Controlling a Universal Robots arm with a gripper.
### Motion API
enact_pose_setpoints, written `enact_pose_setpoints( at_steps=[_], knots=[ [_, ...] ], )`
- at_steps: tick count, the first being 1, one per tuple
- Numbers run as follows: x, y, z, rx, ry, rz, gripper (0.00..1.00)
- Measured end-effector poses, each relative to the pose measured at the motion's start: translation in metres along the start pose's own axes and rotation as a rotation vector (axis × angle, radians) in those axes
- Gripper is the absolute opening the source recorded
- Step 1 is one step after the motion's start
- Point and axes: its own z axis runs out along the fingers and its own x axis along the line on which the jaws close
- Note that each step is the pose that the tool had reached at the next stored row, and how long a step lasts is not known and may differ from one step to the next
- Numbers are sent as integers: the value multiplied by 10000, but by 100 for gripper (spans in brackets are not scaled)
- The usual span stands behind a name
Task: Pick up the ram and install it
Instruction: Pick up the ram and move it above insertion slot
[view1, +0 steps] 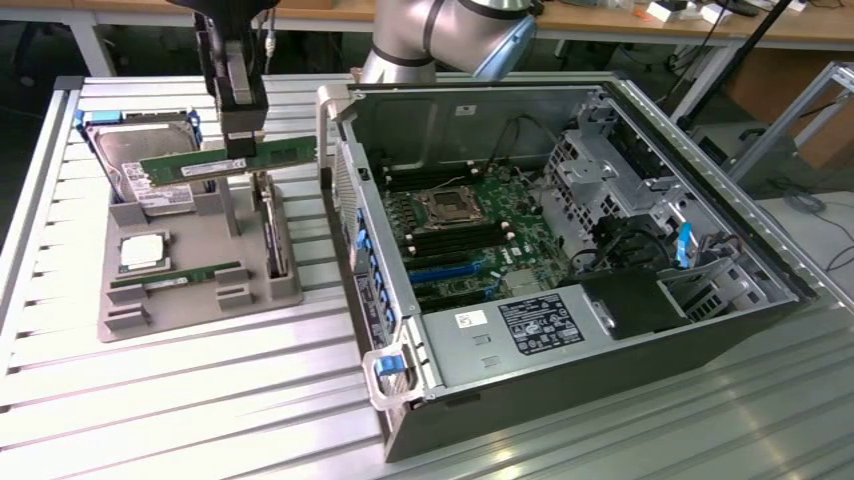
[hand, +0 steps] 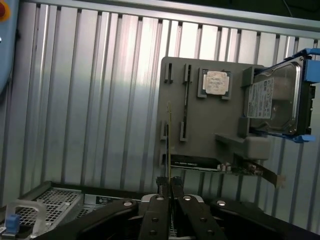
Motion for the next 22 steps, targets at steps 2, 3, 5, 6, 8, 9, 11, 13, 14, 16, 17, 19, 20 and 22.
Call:
enact_pose_setpoints(
  at_steps=[2,3,5,6,8,9,11,13,14,16,17,19,20,22],
  knots=[
    [5,-41,-2,0,0,0,13],
    [6,-54,-2,0,0,0,13],
    [10,-86,-4,0,1,0,13],
    [12,-107,-4,0,0,0,13],
    [16,-137,-6,0,0,0,13],
    [17,-148,-6,0,0,0,13],
    [22,-194,-8,0,-1,0,13],
    [31,-270,-12,0,0,0,13],
    [34,-296,-12,0,0,0,13],
    [40,-345,-14,0,0,0,13],
    [42,-367,-15,0,0,0,13],
    [45,-397,-17,0,0,0,13],
    [49,-425,-18,0,0,0,13],
    [53,-460,-20,0,0,0,13]
  ],
)
